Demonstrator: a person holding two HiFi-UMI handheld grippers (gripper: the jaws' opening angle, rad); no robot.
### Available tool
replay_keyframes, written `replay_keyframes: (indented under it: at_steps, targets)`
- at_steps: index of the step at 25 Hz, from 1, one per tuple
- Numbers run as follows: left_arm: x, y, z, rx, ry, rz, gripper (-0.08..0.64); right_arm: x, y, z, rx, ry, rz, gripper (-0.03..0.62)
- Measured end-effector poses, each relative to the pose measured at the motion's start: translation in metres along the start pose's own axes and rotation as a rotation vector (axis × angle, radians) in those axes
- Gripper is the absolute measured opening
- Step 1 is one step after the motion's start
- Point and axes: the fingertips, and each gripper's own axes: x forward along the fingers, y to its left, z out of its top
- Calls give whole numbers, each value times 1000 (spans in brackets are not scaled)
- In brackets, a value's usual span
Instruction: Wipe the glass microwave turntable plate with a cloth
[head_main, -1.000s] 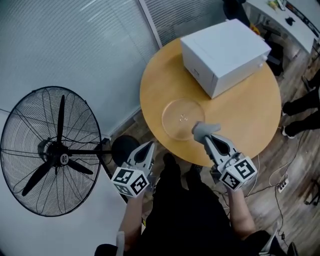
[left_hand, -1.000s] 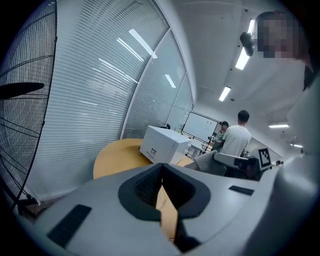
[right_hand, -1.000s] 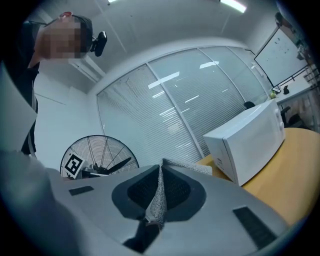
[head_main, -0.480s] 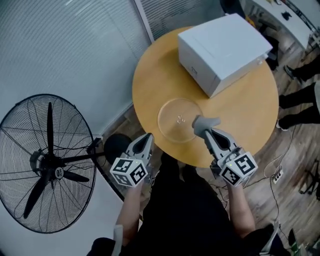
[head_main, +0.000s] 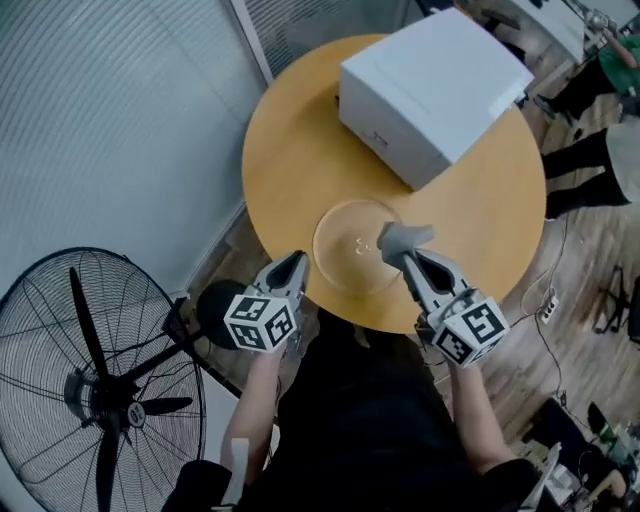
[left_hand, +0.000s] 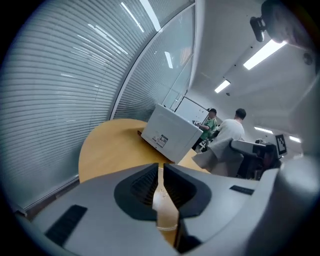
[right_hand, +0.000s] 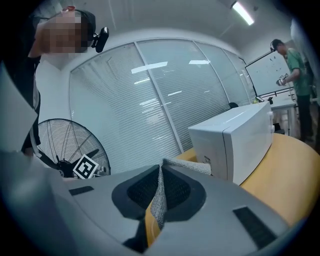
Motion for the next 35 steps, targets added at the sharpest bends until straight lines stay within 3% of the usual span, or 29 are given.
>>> replay_keyframes:
  at_steps: [6, 11, 18, 35]
  targets:
    - [39, 37, -25, -4, 125, -71, 38, 27, -3, -27, 8, 56, -84, 21]
    - [63, 58, -59, -60, 216, -68, 64, 39, -5, -52, 22, 99, -116, 21]
    - [91, 71, -96, -59, 304, -35, 122, 45, -26, -96, 74, 171, -143, 21]
    - [105, 72, -130, -59, 391, 8, 126, 31, -82, -193, 119, 372, -257, 21]
